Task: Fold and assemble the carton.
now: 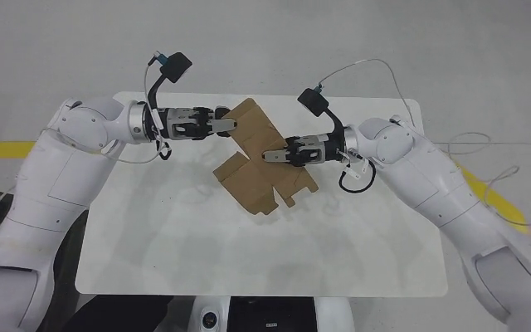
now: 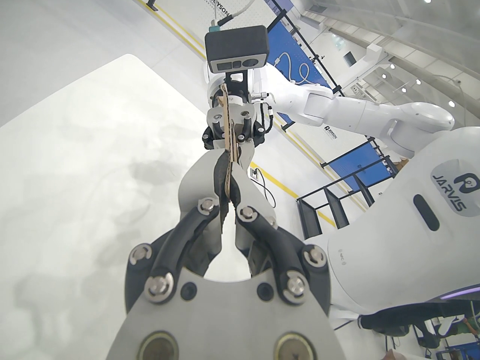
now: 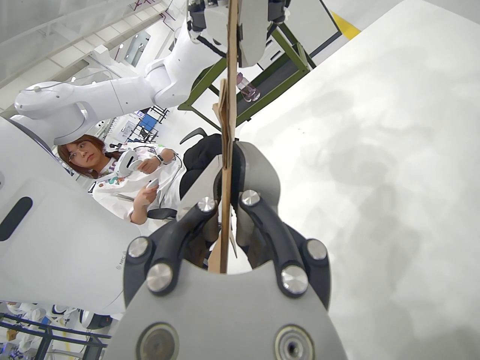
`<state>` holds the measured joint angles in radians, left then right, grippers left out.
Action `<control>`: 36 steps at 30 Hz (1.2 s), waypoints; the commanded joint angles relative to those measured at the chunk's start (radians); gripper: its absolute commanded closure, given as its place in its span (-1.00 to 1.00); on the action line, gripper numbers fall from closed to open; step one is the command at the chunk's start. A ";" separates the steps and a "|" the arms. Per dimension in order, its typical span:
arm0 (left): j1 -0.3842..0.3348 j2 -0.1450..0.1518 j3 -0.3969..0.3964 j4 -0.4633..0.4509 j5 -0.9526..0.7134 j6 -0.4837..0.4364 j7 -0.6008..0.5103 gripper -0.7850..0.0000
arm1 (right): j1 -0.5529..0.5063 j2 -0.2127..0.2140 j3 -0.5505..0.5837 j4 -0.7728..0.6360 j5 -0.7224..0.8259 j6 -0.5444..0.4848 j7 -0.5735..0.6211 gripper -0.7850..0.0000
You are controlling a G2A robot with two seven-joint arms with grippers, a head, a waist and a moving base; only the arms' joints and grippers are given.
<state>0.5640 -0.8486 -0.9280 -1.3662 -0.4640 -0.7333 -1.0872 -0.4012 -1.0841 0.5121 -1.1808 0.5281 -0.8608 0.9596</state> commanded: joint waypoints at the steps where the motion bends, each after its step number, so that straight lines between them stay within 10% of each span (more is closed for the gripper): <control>1: -0.002 0.004 0.006 0.000 0.003 -0.009 0.009 1.00 | 0.008 0.003 -0.014 0.000 0.005 -0.010 -0.010 1.00; 2: -0.003 0.006 0.010 -0.001 0.004 -0.014 0.014 0.89 | 0.011 0.004 -0.021 0.001 0.007 -0.015 -0.015 1.00; 3: -0.004 0.008 0.012 -0.001 0.003 -0.019 0.019 0.20 | 0.015 0.006 -0.029 0.003 0.010 -0.021 -0.021 1.00; 4: -0.005 0.010 0.015 -0.001 0.003 -0.023 0.023 -1.00 | 0.019 0.007 -0.036 0.005 0.012 -0.027 -0.027 1.00; 18: -0.017 0.032 -0.012 0.072 -0.005 -0.085 0.085 -1.00 | 0.044 0.006 -0.068 0.069 0.082 -0.128 -0.128 1.00; 36: 0.056 0.025 -0.027 0.016 0.090 -0.104 0.125 -1.00 | 0.007 -0.109 -0.038 0.189 0.070 -0.148 -0.326 1.00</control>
<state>0.6162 -0.8234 -0.9534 -1.3454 -0.3740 -0.8380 -0.9617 -0.3922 -1.1889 0.4707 -0.9995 0.6012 -1.0059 0.6453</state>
